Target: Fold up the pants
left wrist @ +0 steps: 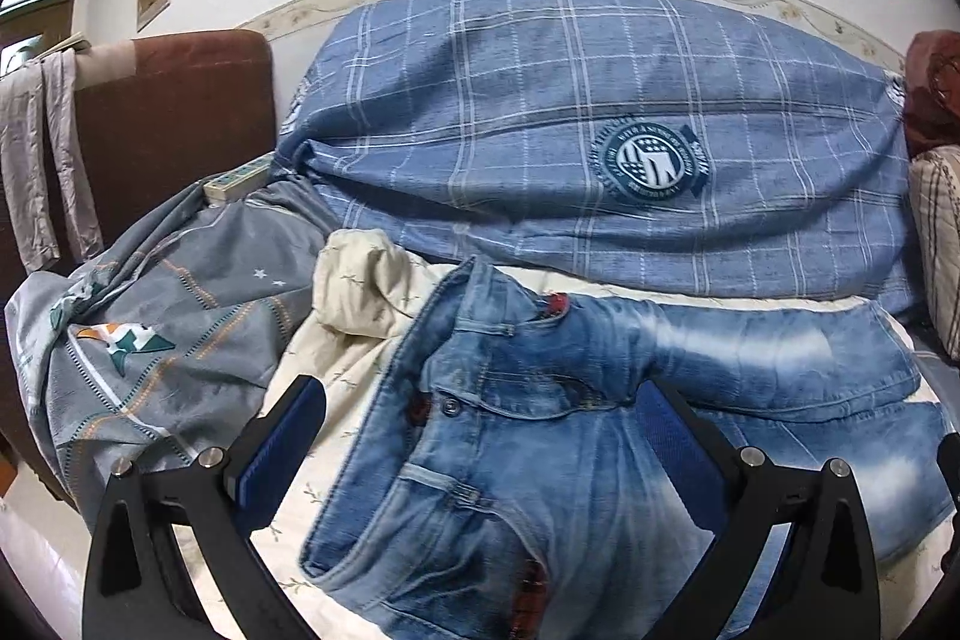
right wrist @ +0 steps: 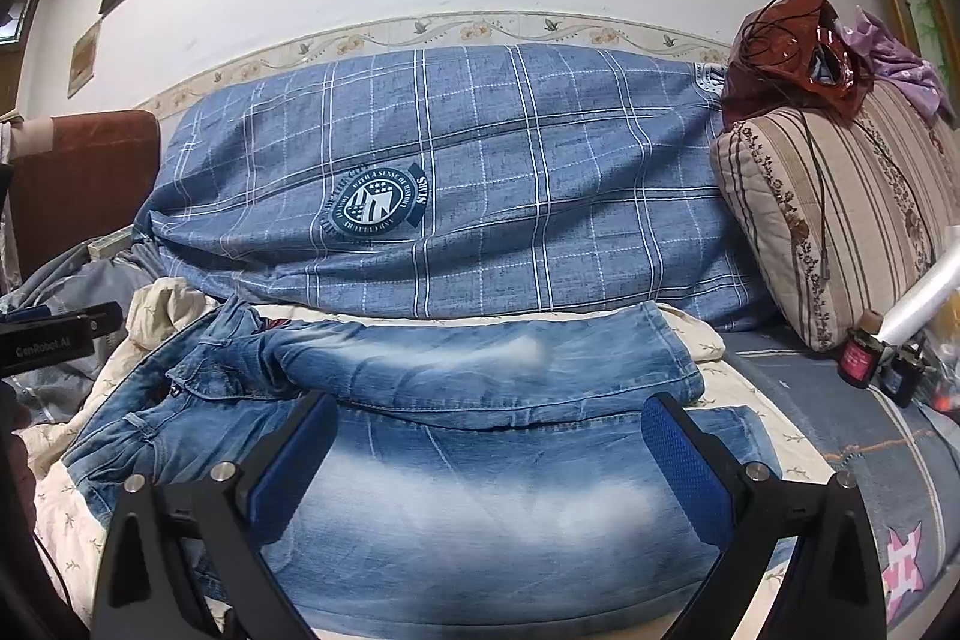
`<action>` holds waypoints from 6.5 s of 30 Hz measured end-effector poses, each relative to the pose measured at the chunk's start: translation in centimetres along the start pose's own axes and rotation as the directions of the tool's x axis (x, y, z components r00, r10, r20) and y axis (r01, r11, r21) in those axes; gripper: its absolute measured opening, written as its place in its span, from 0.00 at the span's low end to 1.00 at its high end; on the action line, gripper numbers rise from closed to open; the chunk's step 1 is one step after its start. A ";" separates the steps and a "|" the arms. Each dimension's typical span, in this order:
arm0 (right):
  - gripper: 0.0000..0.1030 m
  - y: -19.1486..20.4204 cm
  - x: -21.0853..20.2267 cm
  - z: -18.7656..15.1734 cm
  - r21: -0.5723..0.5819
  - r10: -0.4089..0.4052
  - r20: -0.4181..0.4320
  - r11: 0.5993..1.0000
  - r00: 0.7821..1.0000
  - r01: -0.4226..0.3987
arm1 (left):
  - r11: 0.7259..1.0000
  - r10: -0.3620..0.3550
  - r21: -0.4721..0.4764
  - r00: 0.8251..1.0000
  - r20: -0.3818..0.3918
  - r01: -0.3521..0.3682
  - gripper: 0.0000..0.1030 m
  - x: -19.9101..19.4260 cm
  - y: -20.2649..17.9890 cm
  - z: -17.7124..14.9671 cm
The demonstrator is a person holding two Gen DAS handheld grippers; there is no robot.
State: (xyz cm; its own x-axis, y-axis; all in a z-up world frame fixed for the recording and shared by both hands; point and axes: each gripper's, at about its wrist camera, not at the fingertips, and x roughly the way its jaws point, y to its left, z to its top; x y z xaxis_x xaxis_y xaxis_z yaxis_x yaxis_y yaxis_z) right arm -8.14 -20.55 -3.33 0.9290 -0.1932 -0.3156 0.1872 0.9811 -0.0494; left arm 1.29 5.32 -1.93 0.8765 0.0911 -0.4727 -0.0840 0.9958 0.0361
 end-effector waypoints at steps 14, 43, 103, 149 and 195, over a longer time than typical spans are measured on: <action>0.99 1.9 0.2 -0.2 -0.049 0.009 0.000 0.999 1.000 -0.009 | 1.000 0.007 -0.007 1.000 -0.010 -0.007 1.00 0.2 0.5 0.5; 0.99 -0.5 -0.4 0.1 -0.006 -0.007 0.011 1.000 1.000 0.007 | 0.997 -0.037 0.063 0.999 -0.032 0.038 1.00 0.4 -3.8 0.5; 0.99 -12.1 6.7 2.7 0.151 -0.160 -0.140 0.972 0.977 0.181 | 0.998 -0.053 0.025 0.975 -0.214 0.060 1.00 7.0 -2.0 1.8; 0.26 -16.7 32.5 6.3 0.147 -0.104 -0.487 0.969 0.867 0.199 | 0.981 -0.183 -0.051 0.822 -0.539 0.185 0.23 31.1 -1.8 9.0; 0.71 -22.9 3.3 -0.2 0.458 0.113 -0.292 0.888 0.950 0.035 | 0.981 -0.195 -0.104 0.873 -0.448 0.166 0.22 0.2 12.7 -3.5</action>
State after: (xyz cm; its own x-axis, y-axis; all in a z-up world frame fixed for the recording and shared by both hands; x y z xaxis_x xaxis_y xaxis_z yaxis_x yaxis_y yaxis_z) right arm -9.41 -43.67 -3.42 0.8101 -0.0684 -0.5823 0.3452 0.8584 0.3794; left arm -1.23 17.92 -4.70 0.5690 -0.1186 -0.8138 0.0138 0.9908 -0.1347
